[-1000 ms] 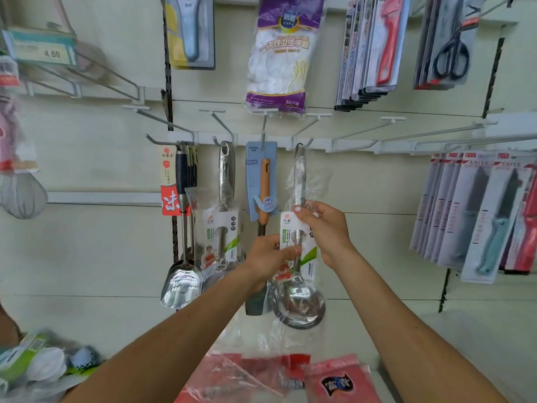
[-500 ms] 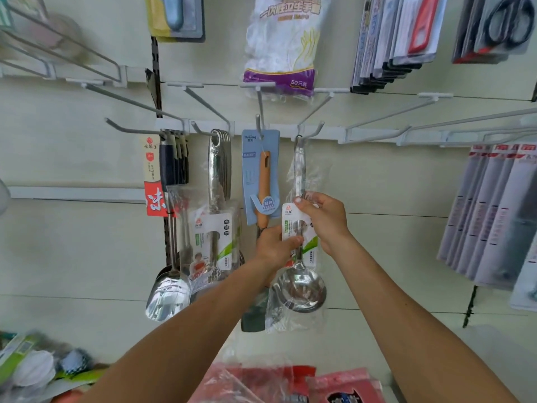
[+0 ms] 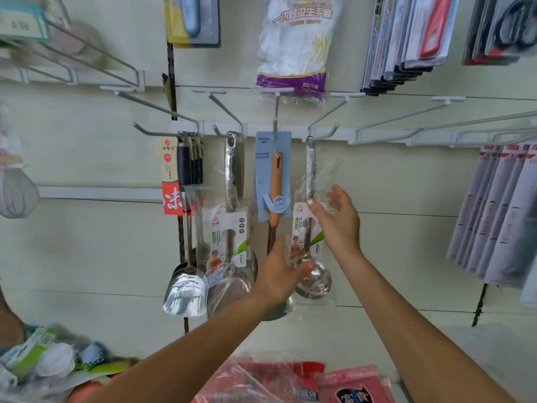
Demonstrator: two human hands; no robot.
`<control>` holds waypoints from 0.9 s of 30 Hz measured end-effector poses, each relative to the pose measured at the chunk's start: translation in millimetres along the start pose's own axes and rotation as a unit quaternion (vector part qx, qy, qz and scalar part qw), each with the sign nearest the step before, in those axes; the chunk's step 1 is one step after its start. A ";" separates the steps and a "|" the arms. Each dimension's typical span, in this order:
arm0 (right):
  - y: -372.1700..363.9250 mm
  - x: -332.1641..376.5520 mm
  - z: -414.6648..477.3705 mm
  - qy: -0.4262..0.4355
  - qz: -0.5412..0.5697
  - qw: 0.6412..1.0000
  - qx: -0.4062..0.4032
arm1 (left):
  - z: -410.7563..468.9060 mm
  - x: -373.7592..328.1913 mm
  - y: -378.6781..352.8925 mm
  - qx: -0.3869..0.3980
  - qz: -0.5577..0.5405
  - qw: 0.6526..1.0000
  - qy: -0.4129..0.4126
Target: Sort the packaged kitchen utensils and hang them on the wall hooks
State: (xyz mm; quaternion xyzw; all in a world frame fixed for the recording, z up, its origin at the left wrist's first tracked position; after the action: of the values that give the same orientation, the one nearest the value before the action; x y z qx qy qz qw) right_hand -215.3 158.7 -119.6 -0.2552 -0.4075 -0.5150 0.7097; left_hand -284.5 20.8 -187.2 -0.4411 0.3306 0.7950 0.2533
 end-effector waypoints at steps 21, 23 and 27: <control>-227.0 218.1 -254.9 0.342 -0.124 0.915 0.174 | -227.0 -82.3 364.1 -0.267 0.408 0.868 -0.094; -254.5 243.0 -281.1 0.354 -0.110 0.909 0.190 | -258.2 -91.4 402.2 -0.287 0.447 0.843 -0.086; -310.6 291.9 -338.2 0.378 -0.079 0.897 0.216 | -322.5 -101.0 475.8 -0.316 0.528 0.787 -0.045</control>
State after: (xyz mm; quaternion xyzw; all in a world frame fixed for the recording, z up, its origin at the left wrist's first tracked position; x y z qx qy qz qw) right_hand -360.0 -363.8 -73.8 0.1513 -0.2285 -0.5259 0.8052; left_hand -394.0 -542.7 -82.1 -0.2166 0.2305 0.8839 -0.3446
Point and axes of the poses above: each hand's wrist, its own z-axis towards the middle knuckle, its own y-axis out of the back of the hand, x = y × z, the point moved 7 cm from there along z, towards the middle knuckle, and after that the axes turned 3 degrees about -y, right-handed, at the moved point
